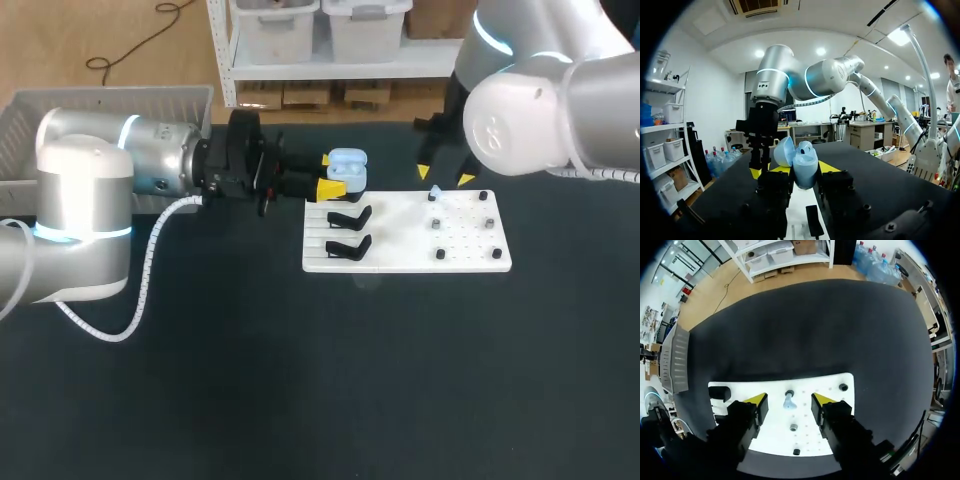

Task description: Pick up each earbud case from the left stands, insert the matching earbuds, close the lid, and place the case in the box.

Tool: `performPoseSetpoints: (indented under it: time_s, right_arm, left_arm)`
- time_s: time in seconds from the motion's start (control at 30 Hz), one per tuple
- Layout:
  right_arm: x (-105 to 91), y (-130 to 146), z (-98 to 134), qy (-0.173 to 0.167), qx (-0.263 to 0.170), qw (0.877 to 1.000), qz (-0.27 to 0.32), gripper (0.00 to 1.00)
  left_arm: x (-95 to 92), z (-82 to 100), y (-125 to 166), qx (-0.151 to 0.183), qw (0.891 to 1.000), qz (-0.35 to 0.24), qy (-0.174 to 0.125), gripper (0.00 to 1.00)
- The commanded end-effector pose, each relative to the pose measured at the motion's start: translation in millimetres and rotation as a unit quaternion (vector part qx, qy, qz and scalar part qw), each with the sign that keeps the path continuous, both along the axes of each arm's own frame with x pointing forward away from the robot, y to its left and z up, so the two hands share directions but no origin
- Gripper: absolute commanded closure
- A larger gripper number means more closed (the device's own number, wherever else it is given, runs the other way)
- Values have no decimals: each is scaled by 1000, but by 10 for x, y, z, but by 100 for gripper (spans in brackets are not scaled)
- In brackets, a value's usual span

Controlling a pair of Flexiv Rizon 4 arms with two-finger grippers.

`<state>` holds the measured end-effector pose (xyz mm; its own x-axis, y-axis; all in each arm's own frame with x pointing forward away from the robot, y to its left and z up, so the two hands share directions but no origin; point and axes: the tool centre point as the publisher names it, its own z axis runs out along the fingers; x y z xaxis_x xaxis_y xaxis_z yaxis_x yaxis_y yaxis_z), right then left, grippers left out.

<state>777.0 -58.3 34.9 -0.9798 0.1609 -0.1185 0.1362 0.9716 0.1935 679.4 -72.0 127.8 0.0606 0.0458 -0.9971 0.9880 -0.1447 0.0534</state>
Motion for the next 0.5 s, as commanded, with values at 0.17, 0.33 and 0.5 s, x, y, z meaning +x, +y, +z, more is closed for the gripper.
performPoseSetpoints:
  time_s: [0.17,0.33,0.5]
  right_arm:
    - [-116,40,-28,0,8,1000,4,40]
    - [-123,26,-98,4,7,1000,4,47]
    - [-113,19,-134,5,8,1000,0,51]
  left_arm:
    - [-9,-2,1,0,1000,2,-1,100]
    - [-9,-2,1,0,1000,2,-1,100]
    - [-9,-2,1,0,1000,2,-1,100]
